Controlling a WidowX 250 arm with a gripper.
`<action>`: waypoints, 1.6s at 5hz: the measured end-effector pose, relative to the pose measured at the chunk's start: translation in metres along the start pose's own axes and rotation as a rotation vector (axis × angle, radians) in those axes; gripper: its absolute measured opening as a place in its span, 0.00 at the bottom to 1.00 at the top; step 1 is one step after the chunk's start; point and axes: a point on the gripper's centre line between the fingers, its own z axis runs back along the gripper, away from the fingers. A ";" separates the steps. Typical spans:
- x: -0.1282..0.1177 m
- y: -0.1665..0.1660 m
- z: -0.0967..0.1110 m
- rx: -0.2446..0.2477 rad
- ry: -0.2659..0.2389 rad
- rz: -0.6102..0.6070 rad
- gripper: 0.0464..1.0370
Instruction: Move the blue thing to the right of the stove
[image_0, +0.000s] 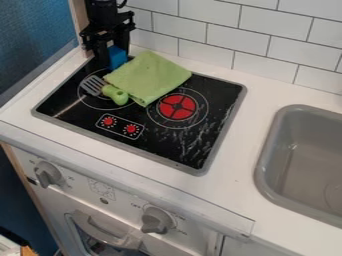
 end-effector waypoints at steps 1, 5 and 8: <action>-0.001 0.005 0.005 0.014 0.049 -0.007 0.55; -0.084 0.012 0.087 -0.145 0.030 -0.200 0.55; -0.161 0.039 0.056 -0.099 0.030 -0.359 0.55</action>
